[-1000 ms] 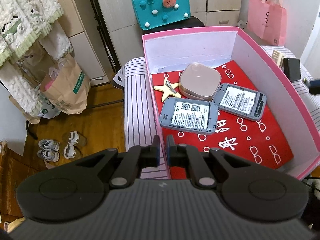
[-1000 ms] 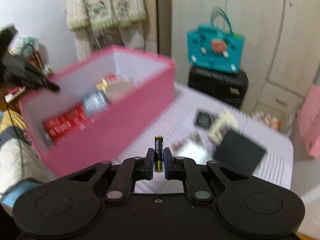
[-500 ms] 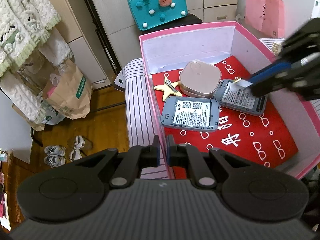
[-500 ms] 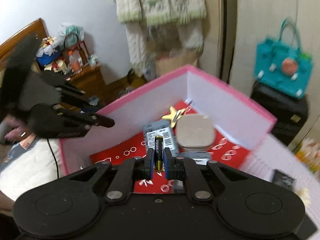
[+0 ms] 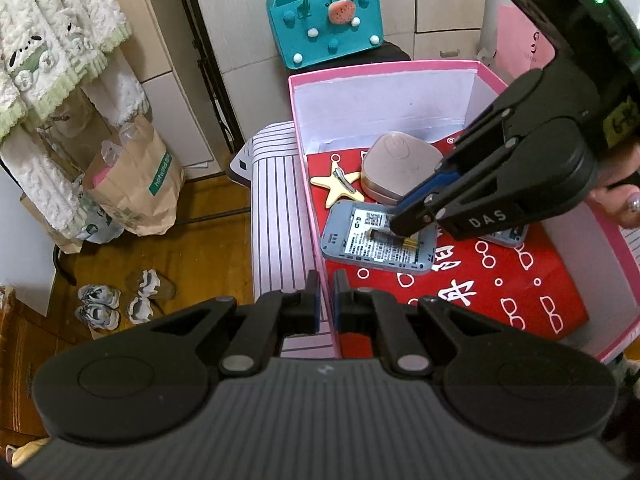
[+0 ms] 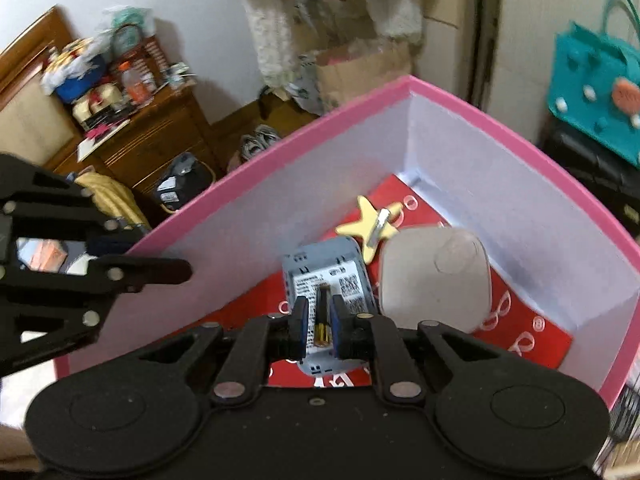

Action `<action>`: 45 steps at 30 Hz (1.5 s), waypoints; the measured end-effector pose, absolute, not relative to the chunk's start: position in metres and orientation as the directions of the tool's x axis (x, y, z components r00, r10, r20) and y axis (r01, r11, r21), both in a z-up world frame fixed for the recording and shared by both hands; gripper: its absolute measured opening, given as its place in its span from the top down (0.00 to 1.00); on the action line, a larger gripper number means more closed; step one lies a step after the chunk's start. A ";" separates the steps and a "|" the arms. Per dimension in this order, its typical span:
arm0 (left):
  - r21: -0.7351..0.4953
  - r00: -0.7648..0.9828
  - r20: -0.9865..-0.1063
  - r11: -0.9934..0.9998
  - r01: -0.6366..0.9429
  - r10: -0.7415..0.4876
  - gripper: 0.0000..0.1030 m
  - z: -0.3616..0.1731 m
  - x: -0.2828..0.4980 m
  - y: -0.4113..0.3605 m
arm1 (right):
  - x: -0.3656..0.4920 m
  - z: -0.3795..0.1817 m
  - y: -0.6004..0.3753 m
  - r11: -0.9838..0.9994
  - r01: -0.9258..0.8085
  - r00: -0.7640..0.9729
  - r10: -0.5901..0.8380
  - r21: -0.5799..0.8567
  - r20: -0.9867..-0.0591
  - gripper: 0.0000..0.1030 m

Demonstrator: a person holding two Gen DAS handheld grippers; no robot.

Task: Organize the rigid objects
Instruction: 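Carry the battery with the right tool onto a grey router and release, then grasp the black rectangular power bank with the right tool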

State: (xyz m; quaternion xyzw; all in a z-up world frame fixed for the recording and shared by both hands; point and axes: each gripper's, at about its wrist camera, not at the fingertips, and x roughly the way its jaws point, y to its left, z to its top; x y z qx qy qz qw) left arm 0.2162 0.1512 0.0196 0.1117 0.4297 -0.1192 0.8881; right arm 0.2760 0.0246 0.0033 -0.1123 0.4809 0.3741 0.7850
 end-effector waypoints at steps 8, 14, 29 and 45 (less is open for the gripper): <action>0.083 0.607 -0.785 0.949 0.303 -0.125 0.95 0.022 0.216 0.154 | 0.260 0.038 -0.023 0.737 -0.643 0.351 0.526 0.209 -0.774 0.83; 0.085 0.610 -0.784 0.952 0.293 -0.118 0.95 0.022 0.214 0.153 | 0.233 0.062 -0.093 0.797 -0.565 0.445 0.513 0.214 -0.734 0.78; 0.056 0.598 -0.795 0.970 0.238 -0.101 0.96 0.022 0.214 0.153 | 0.201 0.053 -0.239 0.940 -0.300 0.651 0.328 0.165 -0.684 0.55; 0.088 0.583 -0.812 0.980 0.177 -0.033 0.96 0.018 0.221 0.143 | 0.210 -0.039 -0.286 0.974 -0.099 0.741 0.208 0.202 -0.639 0.08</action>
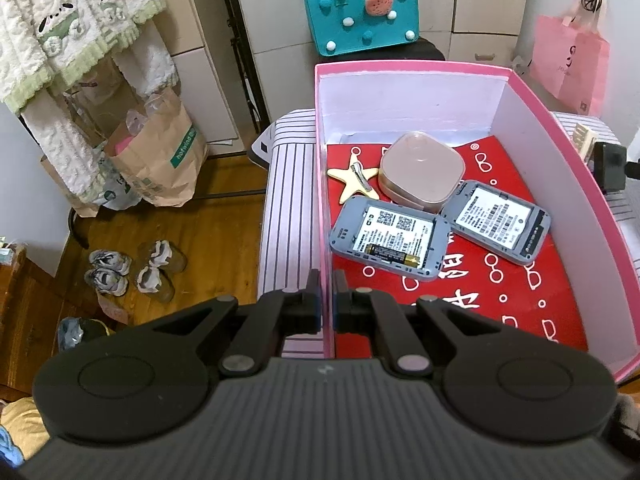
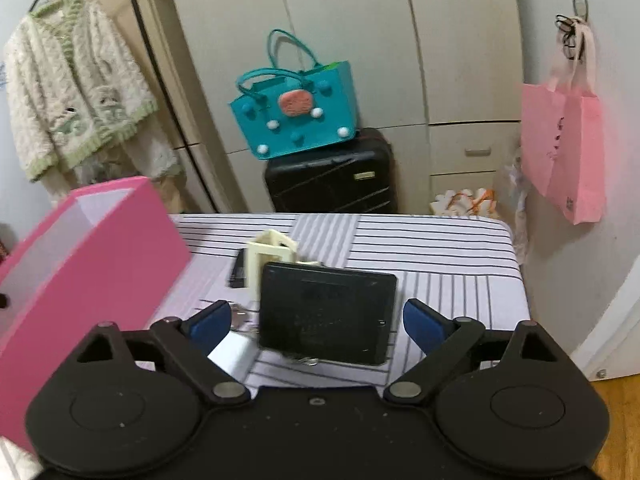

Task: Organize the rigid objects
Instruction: 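Grasp the black rectangular power bank with the right tool, then carry the black power bank with the right tool into the box and release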

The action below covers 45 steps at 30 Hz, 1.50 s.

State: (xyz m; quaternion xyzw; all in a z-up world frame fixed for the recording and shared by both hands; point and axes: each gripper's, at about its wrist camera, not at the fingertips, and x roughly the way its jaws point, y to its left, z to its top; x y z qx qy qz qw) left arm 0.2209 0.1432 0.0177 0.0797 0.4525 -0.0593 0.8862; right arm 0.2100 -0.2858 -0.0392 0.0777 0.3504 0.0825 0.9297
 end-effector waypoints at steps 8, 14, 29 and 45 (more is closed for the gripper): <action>0.087 0.584 -0.811 0.981 0.173 -0.031 0.96 0.019 0.221 0.143 | 0.215 -0.047 -0.272 0.978 -0.104 0.766 0.195 0.182 -0.613 0.04; 0.085 0.586 -0.810 0.980 0.178 -0.036 0.96 0.018 0.220 0.143 | 0.220 -0.059 -0.261 0.995 -0.020 0.788 0.079 0.103 -0.610 0.03; 0.072 0.579 -0.813 0.978 0.197 -0.057 0.96 0.018 0.219 0.147 | 0.215 -0.039 -0.262 0.985 -0.060 0.769 0.150 0.163 -0.621 0.09; 0.037 0.563 -0.821 0.973 0.227 -0.100 0.96 0.019 0.214 0.155 | 0.187 0.069 -0.164 0.792 -0.509 0.591 0.607 0.338 -0.532 0.09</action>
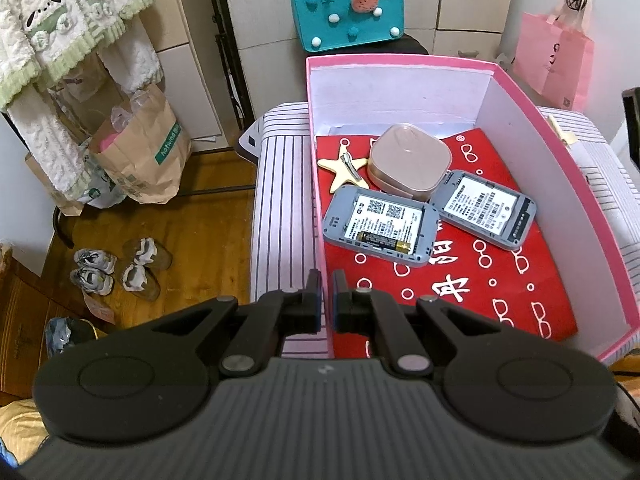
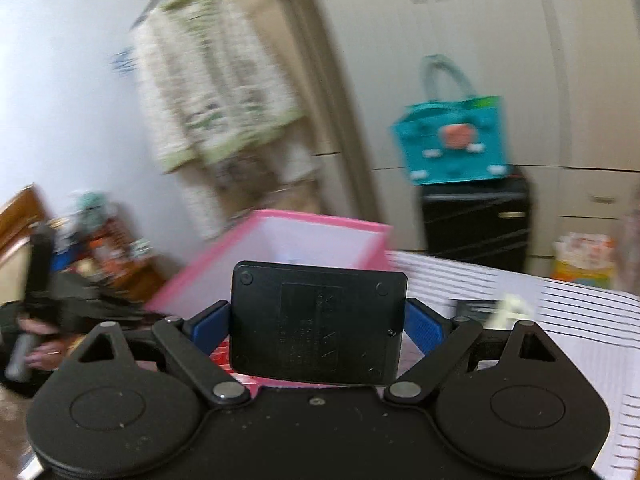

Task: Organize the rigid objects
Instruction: 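Carry the black power bank with the right tool into the box and release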

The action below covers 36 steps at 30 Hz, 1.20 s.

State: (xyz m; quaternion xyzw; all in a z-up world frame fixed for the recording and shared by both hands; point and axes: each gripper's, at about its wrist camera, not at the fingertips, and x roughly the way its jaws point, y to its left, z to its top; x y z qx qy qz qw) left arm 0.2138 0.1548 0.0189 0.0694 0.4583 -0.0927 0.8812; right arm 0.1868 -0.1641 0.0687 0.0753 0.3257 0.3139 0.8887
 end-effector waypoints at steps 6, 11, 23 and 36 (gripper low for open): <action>0.043 0.554 -0.826 0.968 0.248 -0.105 0.96 0.020 0.213 0.155 | 0.199 0.068 -0.095 0.706 -0.625 0.412 0.660 0.332 -0.628 0.09; 0.032 0.543 -0.832 0.968 0.250 -0.113 0.96 0.021 0.217 0.156 | 0.214 0.047 -0.034 0.644 -0.678 0.220 0.637 0.354 -0.739 0.09; 0.046 0.553 -0.826 0.964 0.262 -0.111 0.96 0.019 0.214 0.155 | 0.240 -0.010 0.010 0.719 -0.589 0.088 0.510 0.368 -0.855 0.09; 0.036 0.554 -0.823 0.963 0.266 -0.122 0.95 0.020 0.215 0.157 | 0.234 0.026 -0.040 0.691 -0.520 0.167 0.659 0.502 -0.733 0.06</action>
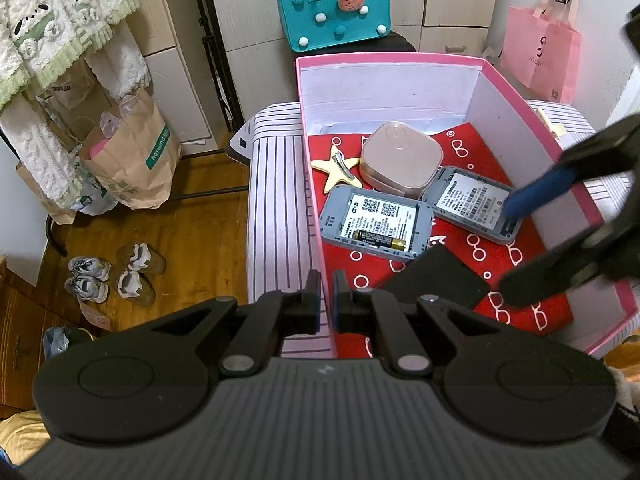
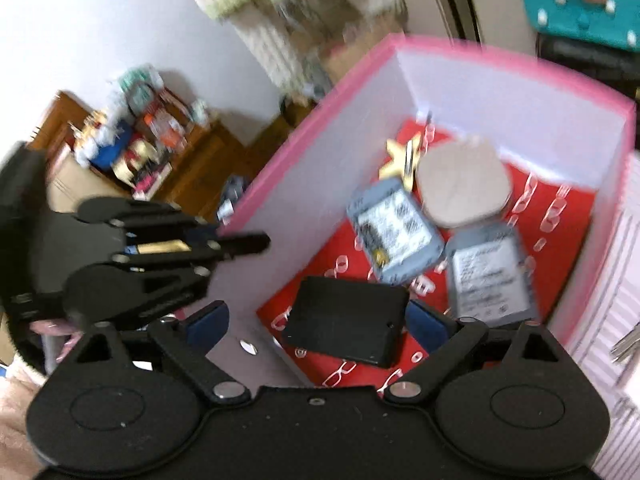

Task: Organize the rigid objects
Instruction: 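Carry the black power bank with the right tool into the box and release, then grasp the white plug charger with the right tool and lift it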

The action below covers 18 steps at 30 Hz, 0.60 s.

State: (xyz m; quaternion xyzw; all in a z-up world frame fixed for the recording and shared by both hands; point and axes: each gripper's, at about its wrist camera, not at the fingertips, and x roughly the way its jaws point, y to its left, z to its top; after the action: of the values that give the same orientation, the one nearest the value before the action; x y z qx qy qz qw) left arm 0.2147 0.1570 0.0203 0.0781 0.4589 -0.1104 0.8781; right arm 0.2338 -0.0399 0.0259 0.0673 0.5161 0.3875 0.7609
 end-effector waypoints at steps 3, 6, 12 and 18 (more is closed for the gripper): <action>0.040 0.557 -0.821 0.962 0.270 -0.122 0.95 0.020 0.215 0.157 | 0.224 0.047 -0.069 0.692 -0.537 0.248 0.676 0.483 -0.693 0.06; 0.037 0.559 -0.820 0.962 0.270 -0.125 0.95 0.020 0.215 0.158 | 0.214 0.059 -0.103 0.715 -0.525 0.341 0.674 0.462 -0.656 0.06; 0.043 0.569 -0.814 0.964 0.262 -0.119 0.95 0.020 0.213 0.156 | 0.187 0.054 -0.162 0.807 -0.489 0.578 0.583 0.330 -0.571 0.05; 0.053 0.572 -0.813 0.966 0.252 -0.105 0.95 0.018 0.212 0.152 | 0.191 0.009 -0.201 0.913 -0.357 0.657 0.395 0.197 -0.642 0.09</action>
State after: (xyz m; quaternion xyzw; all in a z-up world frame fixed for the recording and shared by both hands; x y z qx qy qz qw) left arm 0.2124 0.1521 0.0179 0.0817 0.4514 -0.1011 0.8828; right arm 0.1910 -0.2007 0.0087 0.0266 0.3586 0.2068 0.9099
